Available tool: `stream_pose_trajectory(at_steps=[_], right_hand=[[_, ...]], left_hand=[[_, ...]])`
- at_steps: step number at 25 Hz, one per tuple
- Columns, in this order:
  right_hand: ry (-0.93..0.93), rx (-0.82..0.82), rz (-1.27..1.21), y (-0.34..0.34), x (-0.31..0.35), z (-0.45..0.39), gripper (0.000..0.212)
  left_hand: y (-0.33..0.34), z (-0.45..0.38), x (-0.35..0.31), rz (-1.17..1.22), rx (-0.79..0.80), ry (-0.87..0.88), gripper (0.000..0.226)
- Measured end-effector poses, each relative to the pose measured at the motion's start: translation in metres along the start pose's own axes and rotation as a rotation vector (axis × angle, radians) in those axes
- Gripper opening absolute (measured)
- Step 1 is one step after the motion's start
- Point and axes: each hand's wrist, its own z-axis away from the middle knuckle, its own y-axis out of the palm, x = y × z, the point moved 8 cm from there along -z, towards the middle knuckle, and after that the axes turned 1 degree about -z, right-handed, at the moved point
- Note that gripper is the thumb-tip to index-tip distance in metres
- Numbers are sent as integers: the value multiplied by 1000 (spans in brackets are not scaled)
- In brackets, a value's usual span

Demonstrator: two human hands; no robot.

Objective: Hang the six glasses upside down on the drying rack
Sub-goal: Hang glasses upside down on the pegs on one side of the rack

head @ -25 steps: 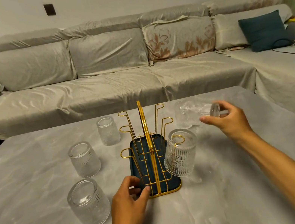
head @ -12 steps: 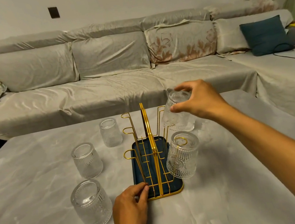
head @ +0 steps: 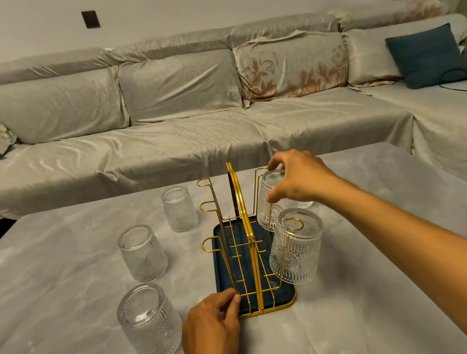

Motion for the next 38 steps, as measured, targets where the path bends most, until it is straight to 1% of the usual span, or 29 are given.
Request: stream_pose_trajectory(at_steps=[11, 14, 16, 17, 18, 19, 20, 21, 22, 23, 24, 25, 27, 29, 32, 35, 38], right_hand=[[55, 89, -6, 18, -5, 1, 69], [42, 119, 4, 22, -5, 3, 69], [23, 148, -56, 20, -11, 6, 69], [29, 109, -174, 13, -20, 7, 65], [58, 2, -349, 1, -35, 6, 54], [120, -168, -549, -11, -58, 6, 39], [224, -351, -707, -18, -89, 8, 25], [350, -464, -798, -14, -119, 11, 22], [464, -460, -802, 1, -140, 11, 33], [536, -368, -761, 24, -155, 8, 52], [555, -267, -721, 47, -163, 3, 70], [538, -200, -712, 66, -165, -2, 83], [483, -143, -759, 93, -163, -17, 97], [447, -140, -766, 104, -166, -35, 98], [443, -177, -708, 112, -170, -54, 86], [390, -190, -708, 110, -166, -59, 73], [265, -283, -771, 82, -161, -46, 70]], left_hand=[[-1, -2, 2, -41, 0, 3, 18], [-1, -2, 0, -60, -10, 18, 15], [-3, -2, 1, -60, -17, 20, 14], [-3, -2, 1, -64, -18, 21, 14], [-3, -2, 1, -69, -21, 22, 14], [-3, -3, 1, -73, -24, 23, 14], [-2, -4, 1, -74, -21, 24, 15], [-1, -5, 1, -74, -11, 21, 16], [0, -5, 1, -77, -1, 12, 16], [0, -5, 1, -84, 6, 4, 16], [1, -6, 0, -90, 12, 3, 14], [0, -5, 0, -88, 19, 0, 12], [2, -5, 0, -83, 34, -19, 7], [6, -7, 0, -98, 68, -38, 6], [10, -9, 4, -117, 115, -46, 17], [10, -12, 8, -116, 108, -62, 10], [10, -11, 5, -148, 97, -29, 7]])
